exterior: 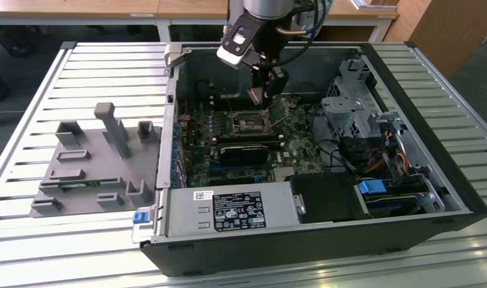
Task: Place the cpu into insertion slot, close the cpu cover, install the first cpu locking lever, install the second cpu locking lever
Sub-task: 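Place the cpu into insertion slot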
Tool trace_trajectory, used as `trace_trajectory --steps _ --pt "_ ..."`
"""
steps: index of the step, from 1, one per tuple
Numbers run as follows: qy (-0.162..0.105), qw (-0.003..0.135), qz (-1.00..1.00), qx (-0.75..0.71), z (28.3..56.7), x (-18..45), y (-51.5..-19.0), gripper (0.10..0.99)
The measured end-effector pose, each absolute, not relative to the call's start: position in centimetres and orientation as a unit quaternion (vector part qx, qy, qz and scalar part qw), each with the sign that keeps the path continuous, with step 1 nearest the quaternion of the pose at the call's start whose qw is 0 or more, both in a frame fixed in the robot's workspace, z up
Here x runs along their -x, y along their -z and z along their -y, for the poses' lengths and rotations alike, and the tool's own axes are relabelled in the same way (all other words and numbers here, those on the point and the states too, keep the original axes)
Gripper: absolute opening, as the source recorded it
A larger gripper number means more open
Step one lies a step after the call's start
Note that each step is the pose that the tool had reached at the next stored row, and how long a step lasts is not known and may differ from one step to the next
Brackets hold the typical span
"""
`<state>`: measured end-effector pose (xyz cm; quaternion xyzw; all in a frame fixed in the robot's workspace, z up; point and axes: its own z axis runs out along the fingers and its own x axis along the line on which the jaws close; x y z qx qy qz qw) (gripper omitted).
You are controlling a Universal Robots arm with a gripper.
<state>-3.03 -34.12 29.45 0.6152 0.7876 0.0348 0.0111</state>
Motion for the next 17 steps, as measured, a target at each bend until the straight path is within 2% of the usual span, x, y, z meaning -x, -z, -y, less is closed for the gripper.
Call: trace_trajectory --steps 17 --pt "-0.034 0.010 -0.786 -0.618 34.12 3.03 -29.05 0.529"
